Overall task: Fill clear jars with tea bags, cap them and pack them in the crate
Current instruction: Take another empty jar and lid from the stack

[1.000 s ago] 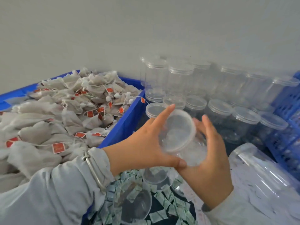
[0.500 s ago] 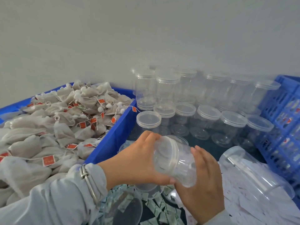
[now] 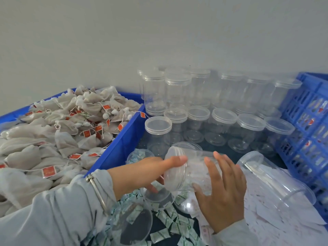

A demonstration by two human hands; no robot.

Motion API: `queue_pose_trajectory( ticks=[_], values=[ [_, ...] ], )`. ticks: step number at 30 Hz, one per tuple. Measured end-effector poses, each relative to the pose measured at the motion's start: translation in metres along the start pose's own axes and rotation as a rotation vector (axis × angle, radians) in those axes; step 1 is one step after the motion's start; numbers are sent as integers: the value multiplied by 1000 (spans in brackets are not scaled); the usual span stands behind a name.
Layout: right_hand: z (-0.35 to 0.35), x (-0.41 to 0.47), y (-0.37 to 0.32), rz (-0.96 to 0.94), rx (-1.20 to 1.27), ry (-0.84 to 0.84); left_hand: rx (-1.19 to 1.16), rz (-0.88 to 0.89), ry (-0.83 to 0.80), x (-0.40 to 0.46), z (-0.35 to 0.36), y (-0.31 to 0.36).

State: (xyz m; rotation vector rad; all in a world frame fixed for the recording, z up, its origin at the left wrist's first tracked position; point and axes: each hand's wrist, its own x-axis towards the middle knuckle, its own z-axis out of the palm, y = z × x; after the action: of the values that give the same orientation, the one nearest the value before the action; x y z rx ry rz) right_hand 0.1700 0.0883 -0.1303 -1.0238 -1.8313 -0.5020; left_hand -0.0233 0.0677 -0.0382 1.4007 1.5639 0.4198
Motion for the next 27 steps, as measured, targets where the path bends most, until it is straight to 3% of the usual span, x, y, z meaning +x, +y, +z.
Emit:
queue_pose_trajectory(
  ticks=[14, 18, 21, 27],
  values=[
    [2, -1, -8, -1, -147, 86, -403, -291, -275, 3, 0, 0],
    [-2, 2, 11, 297, -107, 55, -602, -273, -355, 1, -18, 0],
    [-5, 4, 22, 506, -3, 34, -735, -193, -231, 1, -37, -5],
    [-1, 1, 13, 503, 80, -20, -838, -76, 150, 9, -43, -7]
  ],
)
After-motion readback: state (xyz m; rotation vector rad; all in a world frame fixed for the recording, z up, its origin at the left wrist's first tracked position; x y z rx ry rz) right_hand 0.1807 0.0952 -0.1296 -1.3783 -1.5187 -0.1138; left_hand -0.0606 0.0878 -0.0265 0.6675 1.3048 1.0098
